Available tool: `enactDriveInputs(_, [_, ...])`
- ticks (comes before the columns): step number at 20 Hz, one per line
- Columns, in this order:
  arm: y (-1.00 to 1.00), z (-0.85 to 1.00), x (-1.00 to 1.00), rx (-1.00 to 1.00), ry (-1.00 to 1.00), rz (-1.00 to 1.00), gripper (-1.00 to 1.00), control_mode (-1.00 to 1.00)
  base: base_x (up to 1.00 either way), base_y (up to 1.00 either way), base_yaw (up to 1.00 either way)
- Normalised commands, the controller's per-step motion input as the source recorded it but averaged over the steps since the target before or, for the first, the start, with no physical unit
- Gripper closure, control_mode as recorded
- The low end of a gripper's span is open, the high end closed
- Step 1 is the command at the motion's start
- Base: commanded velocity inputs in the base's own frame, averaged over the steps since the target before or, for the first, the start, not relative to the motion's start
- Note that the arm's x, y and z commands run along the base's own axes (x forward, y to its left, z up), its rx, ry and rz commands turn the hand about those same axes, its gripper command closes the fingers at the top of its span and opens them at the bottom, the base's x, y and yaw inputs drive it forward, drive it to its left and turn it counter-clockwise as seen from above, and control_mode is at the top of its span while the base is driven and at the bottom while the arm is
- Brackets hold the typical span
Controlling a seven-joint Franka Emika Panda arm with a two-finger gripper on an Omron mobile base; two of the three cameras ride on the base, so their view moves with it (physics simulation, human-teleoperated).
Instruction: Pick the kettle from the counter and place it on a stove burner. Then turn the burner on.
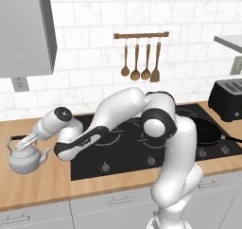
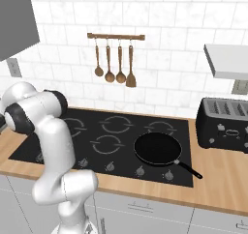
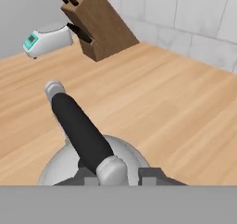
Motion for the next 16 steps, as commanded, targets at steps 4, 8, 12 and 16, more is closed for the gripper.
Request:
enactDriveInputs(4, [-0.42, 0.44, -0.18, 0.02, -0.12, -0.03, 1.0, -1.0, 0.0, 0.0, 0.0])
enactDriveInputs(8, [-0.51, 0.46, -0.11, 0.01, -0.07, -0.03, 1.0, -1.0, 0.0, 0.0, 0.0])
enactDriveInputs(12, [-0.66, 0.51, -0.09, 0.0, 0.0, -0.04, 1.0, -1.0, 0.0, 0.0, 0.0])
enactDriveInputs(16, [-0.48, 0.76, 0.0, -0.03, 0.0, -0.06, 1.0, -1.0, 0.0, 0.0, 0.0])
